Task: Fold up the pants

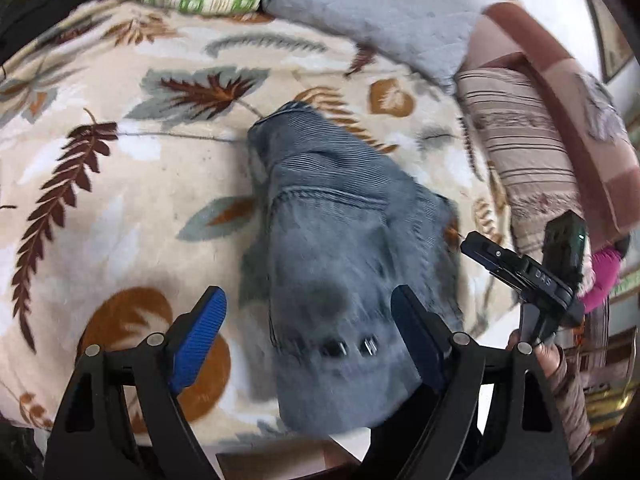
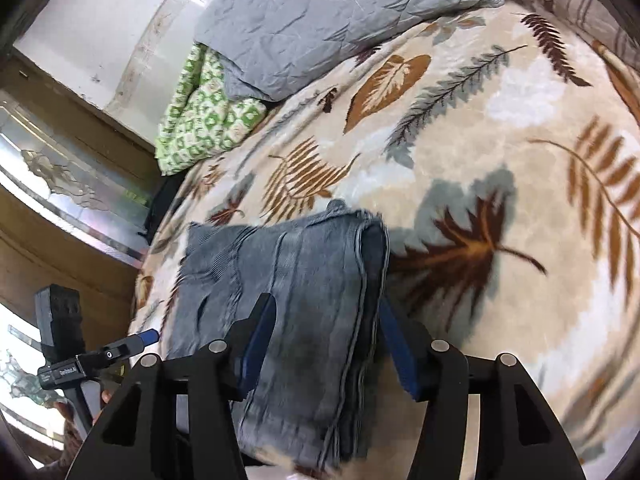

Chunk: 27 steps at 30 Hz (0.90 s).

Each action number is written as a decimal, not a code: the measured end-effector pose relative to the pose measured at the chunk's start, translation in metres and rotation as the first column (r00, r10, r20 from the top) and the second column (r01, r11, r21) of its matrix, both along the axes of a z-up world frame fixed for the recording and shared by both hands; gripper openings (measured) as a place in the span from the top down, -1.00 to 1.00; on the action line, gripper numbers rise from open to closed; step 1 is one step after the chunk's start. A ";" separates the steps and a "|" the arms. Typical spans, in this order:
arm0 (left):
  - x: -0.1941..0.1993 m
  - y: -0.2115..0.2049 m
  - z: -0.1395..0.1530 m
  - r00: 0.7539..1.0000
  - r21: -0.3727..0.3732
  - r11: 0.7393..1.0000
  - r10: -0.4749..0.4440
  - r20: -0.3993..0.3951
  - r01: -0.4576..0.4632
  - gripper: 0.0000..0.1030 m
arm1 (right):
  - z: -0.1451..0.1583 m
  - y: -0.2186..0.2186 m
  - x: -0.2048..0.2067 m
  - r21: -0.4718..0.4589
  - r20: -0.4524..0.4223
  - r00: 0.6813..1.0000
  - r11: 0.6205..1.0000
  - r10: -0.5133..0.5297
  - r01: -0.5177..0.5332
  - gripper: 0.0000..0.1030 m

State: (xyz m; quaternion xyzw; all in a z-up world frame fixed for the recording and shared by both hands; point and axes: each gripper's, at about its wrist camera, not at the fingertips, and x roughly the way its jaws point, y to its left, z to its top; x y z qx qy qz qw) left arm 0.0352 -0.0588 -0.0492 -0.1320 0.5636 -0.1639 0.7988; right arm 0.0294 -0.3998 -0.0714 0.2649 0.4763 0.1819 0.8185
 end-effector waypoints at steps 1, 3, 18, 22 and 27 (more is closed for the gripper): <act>0.009 -0.004 -0.007 1.000 0.008 1.000 0.006 -0.019 -0.006 -0.66 | -0.005 0.003 0.007 -0.006 -0.006 1.000 1.000 -0.002 0.002 -0.10; 0.026 -0.011 -0.017 0.998 0.024 1.000 0.016 -0.053 -0.015 -0.66 | -0.017 0.007 0.019 -0.016 -0.018 1.000 1.000 -0.018 0.017 -0.10; 0.060 -0.022 -0.053 0.999 0.094 0.995 0.038 -0.034 -0.035 -0.69 | -0.035 0.015 0.052 -0.195 -0.013 0.996 0.977 0.086 -0.087 0.59; 0.050 -0.017 -0.034 0.999 0.111 0.993 0.034 -0.013 -0.032 -0.66 | -0.024 0.008 0.043 -0.115 -0.010 0.997 0.990 0.081 -0.081 0.47; 0.025 -0.015 -0.014 0.999 0.134 0.990 -0.040 0.021 0.036 -0.66 | -0.012 0.005 0.018 -0.006 -0.002 0.994 0.994 0.106 -0.106 0.19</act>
